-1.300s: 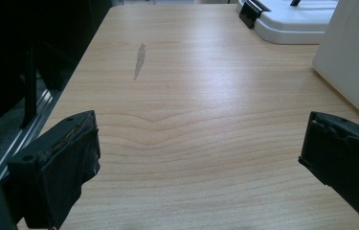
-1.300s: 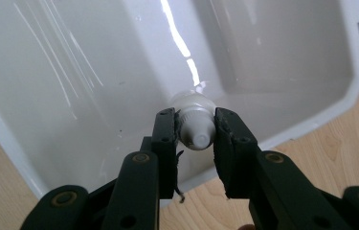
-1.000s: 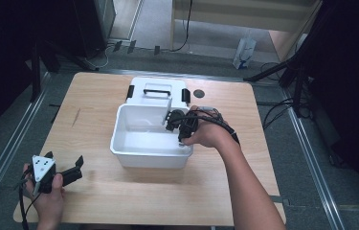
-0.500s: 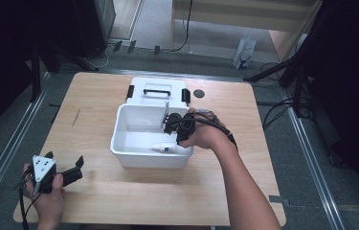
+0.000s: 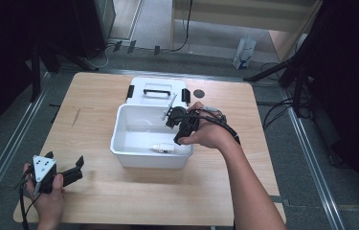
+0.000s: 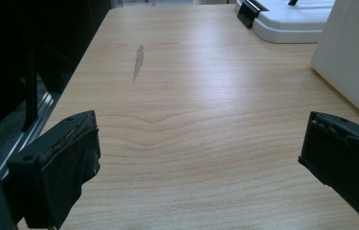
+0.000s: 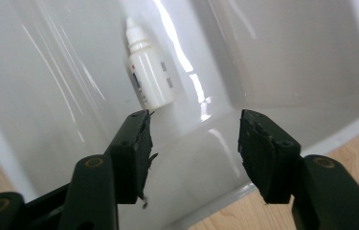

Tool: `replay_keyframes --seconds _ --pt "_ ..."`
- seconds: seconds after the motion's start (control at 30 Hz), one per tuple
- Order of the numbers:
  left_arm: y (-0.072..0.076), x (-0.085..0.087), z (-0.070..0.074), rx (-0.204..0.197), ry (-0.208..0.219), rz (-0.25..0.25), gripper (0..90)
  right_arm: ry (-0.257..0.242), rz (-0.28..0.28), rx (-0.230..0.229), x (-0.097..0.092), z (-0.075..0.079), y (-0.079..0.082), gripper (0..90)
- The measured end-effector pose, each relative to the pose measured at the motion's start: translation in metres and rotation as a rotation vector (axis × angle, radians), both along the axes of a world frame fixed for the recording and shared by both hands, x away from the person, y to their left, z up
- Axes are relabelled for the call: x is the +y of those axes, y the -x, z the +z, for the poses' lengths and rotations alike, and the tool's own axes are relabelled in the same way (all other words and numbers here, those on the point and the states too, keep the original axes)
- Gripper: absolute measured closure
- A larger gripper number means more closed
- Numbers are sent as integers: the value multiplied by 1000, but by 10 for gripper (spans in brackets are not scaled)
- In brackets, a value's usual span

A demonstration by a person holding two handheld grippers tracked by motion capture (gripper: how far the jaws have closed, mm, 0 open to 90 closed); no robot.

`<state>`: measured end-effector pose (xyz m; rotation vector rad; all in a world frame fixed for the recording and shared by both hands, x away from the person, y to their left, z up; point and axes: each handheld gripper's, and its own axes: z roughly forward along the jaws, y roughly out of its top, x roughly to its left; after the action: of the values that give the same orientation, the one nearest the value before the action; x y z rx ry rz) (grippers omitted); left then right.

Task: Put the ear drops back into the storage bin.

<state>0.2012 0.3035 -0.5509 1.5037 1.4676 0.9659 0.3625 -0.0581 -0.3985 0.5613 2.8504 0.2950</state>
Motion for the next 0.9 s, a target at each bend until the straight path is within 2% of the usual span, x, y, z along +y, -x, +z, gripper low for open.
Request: replay_keyframes --seconds 0.07,0.2,0.27,0.37,0.4,0.5,0.53,0.67,0.9 --pt "0 0 0 0 -2 0 5 -30 -6 -15 -1 10 5 398" --pt "0 0 0 -2 -4 0 5 -44 -17 -39 -4 19 9 353" --pt "0 0 0 1 -3 -1 5 -48 -40 -61 -8 25 13 299" --pt "0 0 0 1 -4 -1 5 -43 -54 -74 -12 28 15 269" --pt "0 0 0 1 -3 -1 5 -36 -76 -92 -17 31 17 221" --pt "0 0 0 1 -3 -1 5 -34 -93 -110 -21 33 18 181" --pt "0 0 0 1 -2 -1 5 -35 -115 -121 -27 34 19 150" --pt "0 0 0 0 -3 -1 5 -38 -151 -135 -38 35 21 121" --pt "0 0 0 0 -4 1 5 -30 -206 -131 -54 29 23 15"
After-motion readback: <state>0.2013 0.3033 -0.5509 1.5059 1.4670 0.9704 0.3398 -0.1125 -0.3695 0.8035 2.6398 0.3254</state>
